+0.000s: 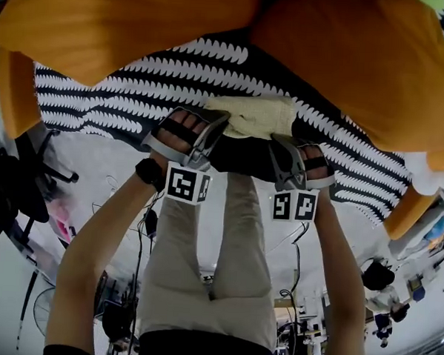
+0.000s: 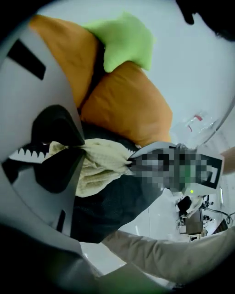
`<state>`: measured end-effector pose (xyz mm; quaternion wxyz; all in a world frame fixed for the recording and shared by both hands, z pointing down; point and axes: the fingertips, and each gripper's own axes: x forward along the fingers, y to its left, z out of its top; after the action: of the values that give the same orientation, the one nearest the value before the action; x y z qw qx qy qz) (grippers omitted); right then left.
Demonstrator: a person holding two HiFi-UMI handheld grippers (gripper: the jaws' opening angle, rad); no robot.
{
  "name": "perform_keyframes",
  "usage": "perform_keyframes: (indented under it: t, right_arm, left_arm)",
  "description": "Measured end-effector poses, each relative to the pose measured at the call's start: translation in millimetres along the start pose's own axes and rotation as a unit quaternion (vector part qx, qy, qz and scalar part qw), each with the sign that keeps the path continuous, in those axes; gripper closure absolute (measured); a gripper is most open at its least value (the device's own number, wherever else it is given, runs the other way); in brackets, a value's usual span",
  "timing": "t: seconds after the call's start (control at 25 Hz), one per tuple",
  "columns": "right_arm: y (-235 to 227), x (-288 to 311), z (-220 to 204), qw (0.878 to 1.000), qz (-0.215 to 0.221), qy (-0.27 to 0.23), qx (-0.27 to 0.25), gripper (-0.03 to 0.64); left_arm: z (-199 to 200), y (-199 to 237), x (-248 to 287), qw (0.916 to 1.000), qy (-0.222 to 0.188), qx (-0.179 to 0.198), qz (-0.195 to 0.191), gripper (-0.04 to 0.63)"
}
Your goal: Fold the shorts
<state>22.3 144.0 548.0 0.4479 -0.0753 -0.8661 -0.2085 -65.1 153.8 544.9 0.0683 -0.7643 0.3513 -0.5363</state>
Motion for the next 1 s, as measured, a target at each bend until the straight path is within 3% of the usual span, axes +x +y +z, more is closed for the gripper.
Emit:
perform_keyframes:
  t: [0.08,0.16,0.2,0.28,0.32,0.36,0.44,0.52,0.6,0.64,0.68,0.72,0.8,0.88,0.96,1.0]
  right_arm:
    - [-4.0,-6.6,6.1,1.0,-0.022,-0.021,-0.002,0.569]
    - [10.2,-5.4,1.3,0.999,-0.013,-0.019,-0.031,0.569]
    - [21.7,0.2,-2.7,0.999,0.003,-0.01,-0.044,0.569]
    - [43.0,13.6,-6.9,0.997,0.04,0.004,-0.059,0.569]
    - [51.3,17.8,-7.7,0.996,0.057,0.005,-0.067,0.566]
    - [58.4,19.2,-8.6,0.994,0.075,0.003,-0.076,0.548]
    - [69.2,12.7,-7.9,0.99,0.111,-0.007,-0.086,0.428]
    - [68.0,-7.3,5.1,0.989,0.121,-0.039,-0.073,0.391]
    - [45.4,-31.8,24.7,0.992,0.096,-0.079,-0.038,0.39]
    - [26.4,-38.9,30.3,0.993,0.071,-0.091,-0.022,0.42]
    - [5.4,-40.7,31.7,0.995,0.041,-0.094,-0.01,0.53]
    - [-13.6,-37.9,30.0,0.996,0.017,-0.091,-0.001,0.6]
    - [-33.3,-21.4,21.2,0.997,0.018,-0.071,0.02,0.598]
    - [-27.3,2.4,7.9,0.996,0.082,-0.041,0.014,0.501]
    - [-11.2,23.4,-7.8,0.99,0.14,-0.002,-0.034,0.333]
    - [-5.1,31.7,-13.6,0.986,0.152,0.01,-0.06,0.328]
  left_arm:
    - [2.6,4.3,-17.0,0.9994,-0.017,0.024,0.016,0.558]
    - [1.9,-12.6,-24.9,0.9965,-0.027,0.076,0.021,0.557]
    - [-3.8,-30.4,-23.9,0.9945,-0.025,0.101,0.008,0.555]
    - [-22.2,-74.7,-17.7,0.9895,-0.008,0.135,-0.052,0.527]
    - [-29.6,-94.2,-16.4,0.9867,0.002,0.135,-0.09,0.464]
    - [-32.7,-108.4,-17.8,0.9846,0.006,0.122,-0.125,0.38]
    - [-28.3,-117.9,-27.8,0.9832,-0.007,0.093,-0.157,0.338]
    - [-18.4,-104.2,-46.4,0.9859,-0.033,0.1,-0.13,0.311]
    - [1.9,-61.7,-67.6,0.9928,-0.057,0.089,-0.057,0.348]
    - [11.6,-35.9,-71.7,0.9968,-0.058,0.048,-0.025,0.437]
    - [16.6,-14.6,-67.9,0.9988,-0.049,-0.008,-0.007,0.483]
    - [16.9,-1.0,-57.7,0.9973,-0.033,-0.066,0.0,0.485]
    - [9.7,3.4,-27.8,0.991,-0.001,-0.134,-0.006,0.499]
    - [0.4,-12.3,2.5,0.9916,0.023,-0.122,-0.035,0.473]
    - [-5.5,-31.1,21.6,0.9934,0.028,-0.089,-0.067,0.398]
    - [-8.1,-38.1,27.5,0.9929,0.023,-0.084,-0.081,0.373]
